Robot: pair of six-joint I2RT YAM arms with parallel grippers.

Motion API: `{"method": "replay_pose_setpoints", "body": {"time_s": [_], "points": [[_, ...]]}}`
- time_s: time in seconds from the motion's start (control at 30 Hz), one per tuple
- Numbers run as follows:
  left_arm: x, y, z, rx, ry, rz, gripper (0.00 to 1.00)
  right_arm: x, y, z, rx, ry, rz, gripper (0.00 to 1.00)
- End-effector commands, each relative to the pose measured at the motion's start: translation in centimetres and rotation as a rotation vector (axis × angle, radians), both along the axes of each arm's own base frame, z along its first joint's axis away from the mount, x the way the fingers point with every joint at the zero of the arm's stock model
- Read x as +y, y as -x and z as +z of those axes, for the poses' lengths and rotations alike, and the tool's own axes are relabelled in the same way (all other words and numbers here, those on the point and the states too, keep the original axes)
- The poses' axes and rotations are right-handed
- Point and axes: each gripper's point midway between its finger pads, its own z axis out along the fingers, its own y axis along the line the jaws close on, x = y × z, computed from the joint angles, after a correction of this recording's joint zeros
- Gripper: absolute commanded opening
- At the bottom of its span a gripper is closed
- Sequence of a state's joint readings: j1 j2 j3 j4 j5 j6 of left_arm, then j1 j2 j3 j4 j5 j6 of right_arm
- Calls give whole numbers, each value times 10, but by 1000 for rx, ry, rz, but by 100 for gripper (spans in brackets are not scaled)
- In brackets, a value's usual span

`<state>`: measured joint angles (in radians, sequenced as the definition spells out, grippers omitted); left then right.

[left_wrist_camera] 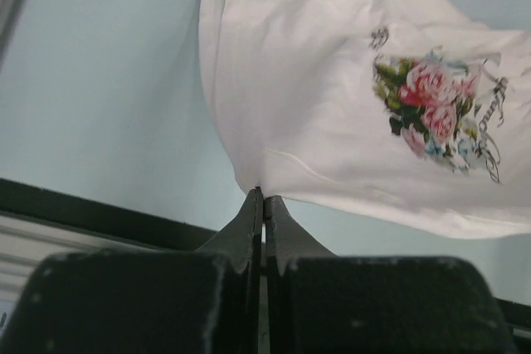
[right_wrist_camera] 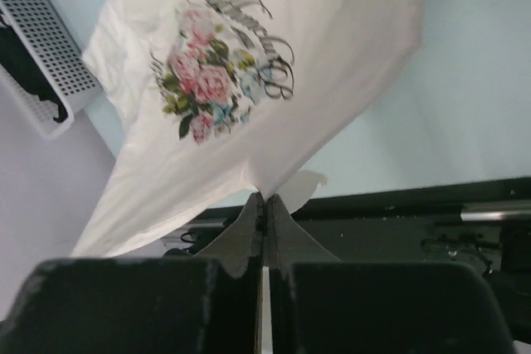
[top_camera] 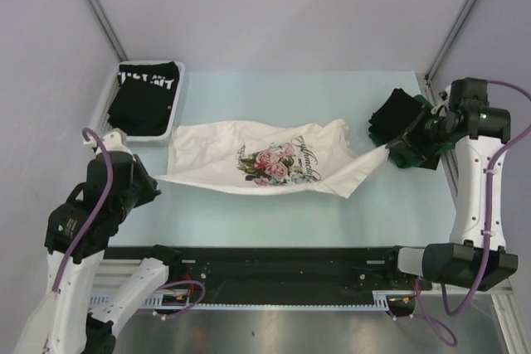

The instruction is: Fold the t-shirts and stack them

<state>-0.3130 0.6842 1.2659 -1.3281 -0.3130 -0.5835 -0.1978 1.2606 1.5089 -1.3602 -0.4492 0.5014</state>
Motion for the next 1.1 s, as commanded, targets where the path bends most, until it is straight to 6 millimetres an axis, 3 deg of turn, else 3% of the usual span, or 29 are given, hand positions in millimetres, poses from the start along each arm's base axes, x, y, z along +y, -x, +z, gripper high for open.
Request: {"method": "replay_pose_setpoints", "body": {"time_s": [0.0, 0.07, 0.1, 0.17, 0.2, 0.23, 0.27, 0.3, 0.33, 0.37, 0.4, 0.43, 0.47, 0.5, 0.53, 0.57, 0.6, 0.63, 0.67, 0.7, 0.73, 0.8, 0.83, 0.87, 0.93, 0.97, 1.0, 1.03, 1.07], "points": [[-3, -60, 41, -124, -90, -14, 0, -22, -40, 34, -151, 127, -5, 0], [-17, -90, 34, -136, -88, -51, 0, -28, -74, 40, -227, 186, -5, 0], [-28, -121, 40, -192, -71, -59, 0, -29, -101, 46, -317, 220, -14, 0], [-38, -150, 47, -240, -48, -48, 0, -29, -126, 50, -395, 229, -61, 0], [-46, -178, 50, -275, -44, -48, 0, -23, -147, 70, -524, 247, -57, 0], [-50, -193, 70, -323, -38, -44, 0, -27, -159, 75, -559, 292, -78, 0], [-54, -206, 81, -348, -55, -64, 0, -28, -170, 96, -633, 333, -87, 0], [-62, -231, 74, -319, -79, -85, 0, -27, -182, 114, -702, 366, -83, 0], [-65, -243, 117, -397, -73, -77, 0, -27, -200, 109, -692, 400, -79, 0], [-66, -254, 126, -403, -80, -75, 0, -30, -206, 153, -795, 439, -82, 0], [-78, -276, 123, -391, -67, -110, 0, -33, -212, 165, -814, 470, -90, 0], [-81, -284, 163, -477, -21, -97, 0, -36, -232, 164, -812, 501, -79, 0], [-82, -308, 156, -462, -1, -87, 0, -37, -230, 210, -917, 520, -92, 0], [-88, -313, 194, -547, 55, -112, 0, -43, -236, 226, -948, 554, -124, 0], [-88, -322, 205, -575, 87, -95, 0, -46, -253, 224, -947, 567, -135, 0], [-85, -347, 196, -566, 85, -70, 0, -47, -249, 264, -1062, 575, -161, 0], [-81, -348, 238, -676, 103, -57, 0, -47, -253, 275, -1102, 579, -178, 0], [-78, -355, 253, -723, 103, -46, 0, -48, -257, 283, -1135, 579, -194, 0], [-79, -377, 255, -765, 94, -38, 0, -46, -257, 308, -1230, 562, -217, 0], [-75, -372, 289, -868, 65, -36, 0, -46, -259, 312, -1251, 556, -232, 0], [-69, -370, 315, -966, 62, -14, 0, -45, -251, 335, -1330, 539, -257, 0], [-61, -362, 335, -1044, 10, -4, 0, -39, -237, 356, -1398, 513, -248, 0], [-51, -335, 370, -1144, 1, 14, 0, -37, -228, 368, -1439, 512, -245, 0], [-46, -329, 374, -1145, -15, 20, 0, -38, -204, 388, -1488, 520, -255, 0], [-24, -286, 403, -1187, -8, 56, 0, -31, -181, 400, -1521, 508, -224, 0], [-20, -277, 403, -1177, -11, 59, 0, -30, -143, 422, -1579, 505, -229, 0], [-17, -265, 408, -1185, 13, 57, 0, -30, -137, 419, -1565, 505, -227, 0], [-9, -231, 425, -1226, 24, 54, 0, -30, -120, 424, -1580, 499, -233, 0], [-6, -217, 430, -1236, 28, 57, 0, -31, -87, 437, -1617, 493, -260, 0]]}}
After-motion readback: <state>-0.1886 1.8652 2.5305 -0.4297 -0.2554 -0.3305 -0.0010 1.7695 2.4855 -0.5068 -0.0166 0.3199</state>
